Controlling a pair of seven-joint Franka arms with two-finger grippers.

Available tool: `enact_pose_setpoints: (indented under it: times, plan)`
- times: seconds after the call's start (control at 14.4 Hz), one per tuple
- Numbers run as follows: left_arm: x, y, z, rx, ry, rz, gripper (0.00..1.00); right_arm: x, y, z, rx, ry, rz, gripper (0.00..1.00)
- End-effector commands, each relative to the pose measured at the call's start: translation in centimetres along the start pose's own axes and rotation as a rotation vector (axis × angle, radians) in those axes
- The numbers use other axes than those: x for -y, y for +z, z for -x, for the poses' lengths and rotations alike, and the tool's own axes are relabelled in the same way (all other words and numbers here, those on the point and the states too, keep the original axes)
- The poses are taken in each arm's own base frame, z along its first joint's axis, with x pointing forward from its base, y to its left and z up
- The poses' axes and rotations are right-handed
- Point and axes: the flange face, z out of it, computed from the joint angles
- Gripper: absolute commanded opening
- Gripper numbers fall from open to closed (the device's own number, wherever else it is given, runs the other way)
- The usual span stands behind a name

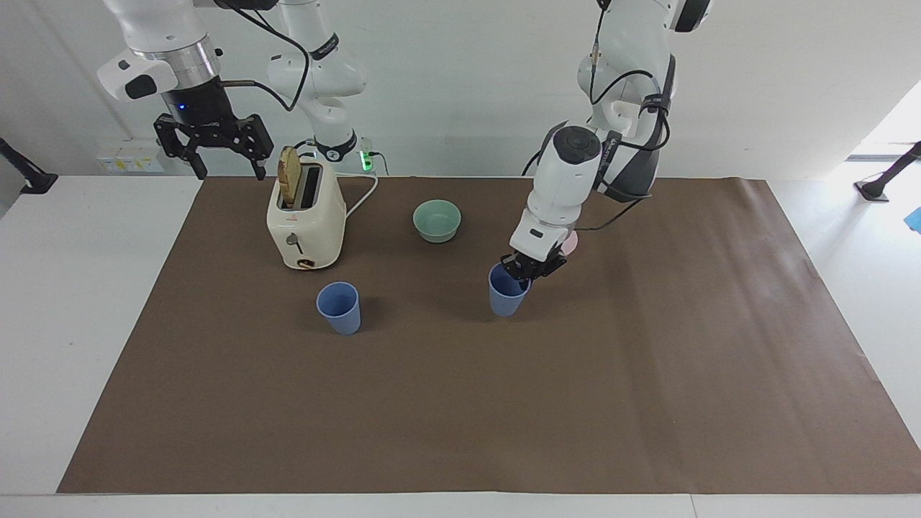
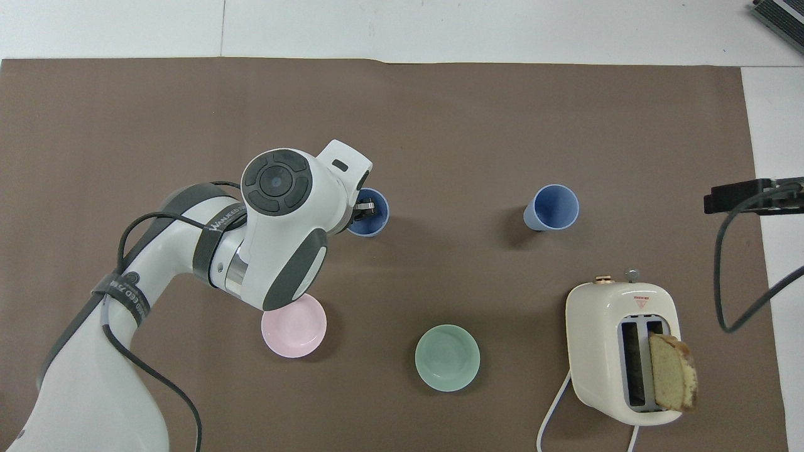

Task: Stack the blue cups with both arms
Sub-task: 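Carry the blue cup with the left gripper toward the table center, then set the blue cup down and withdraw the left gripper to rest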

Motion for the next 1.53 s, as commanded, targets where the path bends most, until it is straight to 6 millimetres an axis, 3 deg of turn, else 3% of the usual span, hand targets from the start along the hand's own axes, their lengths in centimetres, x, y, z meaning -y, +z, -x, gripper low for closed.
enact_pose_setpoints:
  times: [0.0, 0.07, 0.14, 0.21, 0.28, 0.49, 0.7, 0.84, 1.11, 1.46]
  plan:
    - [-0.1, 1.5, 0.9, -0.031, 0.016, -0.013, 0.00, -0.3, 0.0, 0.5, 0.000, -0.008, -0.008, 1.00]
    - [-0.1, 1.5, 0.9, -0.030, 0.016, -0.014, 0.00, -0.3, 0.0, 0.5, 0.000, -0.008, -0.008, 1.00]
    - [0.0, 1.5, 0.8, -0.031, 0.014, -0.014, 0.16, -0.3, 0.0, 0.5, 0.000, -0.008, -0.008, 1.00]
    - [0.0, 1.5, 0.8, -0.032, 0.016, -0.013, 0.68, -0.2, 0.0, 0.5, 0.000, -0.010, -0.008, 1.00]
    - [0.1, 1.5, 0.6, -0.035, 0.017, -0.015, 1.00, -0.2, 0.0, 0.5, 0.000, -0.010, -0.008, 1.00]
    - [1.4, -0.1, -1.0, -0.066, 0.022, -0.032, 1.00, -0.2, 0.0, 0.5, 0.000, -0.010, -0.008, 1.00]
    - [4.6, -3.4, -3.6, -0.077, 0.061, -0.044, 1.00, -0.2, 0.0, 0.5, 0.000, -0.010, -0.008, 1.00]
    - [8.1, -5.9, -5.3, -0.088, 0.091, -0.053, 1.00, -0.3, 0.0, 0.5, 0.000, -0.008, -0.008, 1.00]
    - [14.4, -10.6, -6.5, -0.050, 0.179, -0.075, 1.00, -0.3, 0.0, 0.5, 0.000, -0.008, -0.008, 1.00]
    - [19.5, -15.3, -6.3, -0.004, 0.324, -0.092, 1.00, -0.2, 0.1, 0.6, 0.006, -0.019, -0.011, 1.00]
